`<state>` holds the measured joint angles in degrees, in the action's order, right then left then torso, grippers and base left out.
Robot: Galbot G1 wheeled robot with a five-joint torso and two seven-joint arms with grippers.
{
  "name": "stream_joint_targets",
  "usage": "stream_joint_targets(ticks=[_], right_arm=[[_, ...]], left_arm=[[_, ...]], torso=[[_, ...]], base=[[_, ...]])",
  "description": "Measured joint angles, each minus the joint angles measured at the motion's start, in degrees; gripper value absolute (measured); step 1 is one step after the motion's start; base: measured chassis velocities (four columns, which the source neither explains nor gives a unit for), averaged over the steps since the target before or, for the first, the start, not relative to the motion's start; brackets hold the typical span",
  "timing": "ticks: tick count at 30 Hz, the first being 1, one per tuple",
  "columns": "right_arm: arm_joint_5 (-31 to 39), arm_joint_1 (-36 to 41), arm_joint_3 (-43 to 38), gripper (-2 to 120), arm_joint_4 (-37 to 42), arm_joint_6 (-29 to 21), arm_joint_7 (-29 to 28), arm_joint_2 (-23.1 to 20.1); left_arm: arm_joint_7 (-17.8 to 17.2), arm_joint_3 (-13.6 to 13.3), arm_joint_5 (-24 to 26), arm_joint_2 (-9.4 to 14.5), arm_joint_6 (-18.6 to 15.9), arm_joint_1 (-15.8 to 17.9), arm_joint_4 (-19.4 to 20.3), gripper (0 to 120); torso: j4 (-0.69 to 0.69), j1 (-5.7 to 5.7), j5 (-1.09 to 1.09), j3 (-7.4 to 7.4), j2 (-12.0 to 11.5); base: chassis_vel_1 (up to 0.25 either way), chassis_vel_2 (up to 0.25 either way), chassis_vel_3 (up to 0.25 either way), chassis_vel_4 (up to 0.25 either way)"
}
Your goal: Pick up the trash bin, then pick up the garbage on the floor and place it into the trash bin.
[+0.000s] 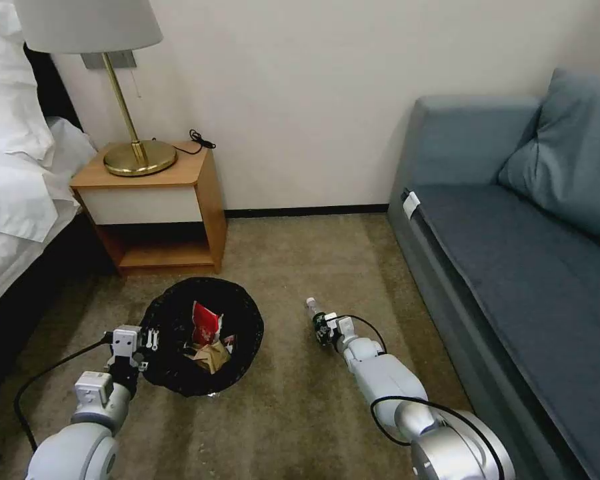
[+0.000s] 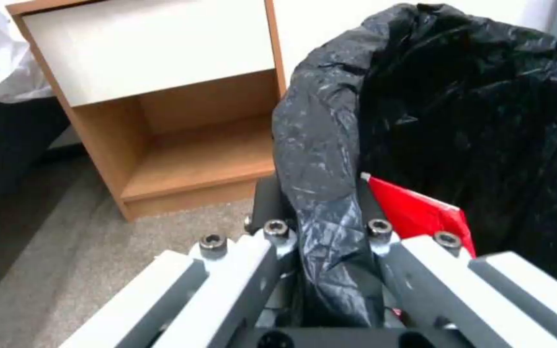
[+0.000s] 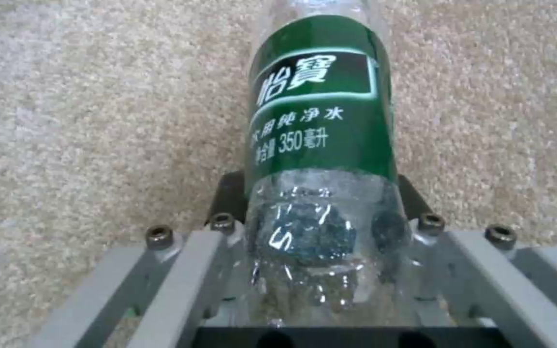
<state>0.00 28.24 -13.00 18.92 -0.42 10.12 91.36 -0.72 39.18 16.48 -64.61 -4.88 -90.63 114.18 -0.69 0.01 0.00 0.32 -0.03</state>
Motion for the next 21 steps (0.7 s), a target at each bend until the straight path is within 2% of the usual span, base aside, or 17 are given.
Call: stream_joint_targets(ticks=[13,21], right_arm=[[0.2,1.2,0.0,29,2.2,0.9,0.1,-0.5],[1.4,3.3,0.7,29,10.2,3.8,0.0,-3.0]], left_arm=[[-0.1,0.7,0.1,0.2,-0.1,0.2,-0.5,5],[-0.5,1.2,1.2,0.5,-0.6,0.8,-0.7,5]], torso=[[0.0,0.0,0.0,0.0,0.0],[0.0,0.0,0.0,0.0,0.0]], base=[[0.0,0.0,0.0,0.0],[0.0,0.0,0.0,0.0]])
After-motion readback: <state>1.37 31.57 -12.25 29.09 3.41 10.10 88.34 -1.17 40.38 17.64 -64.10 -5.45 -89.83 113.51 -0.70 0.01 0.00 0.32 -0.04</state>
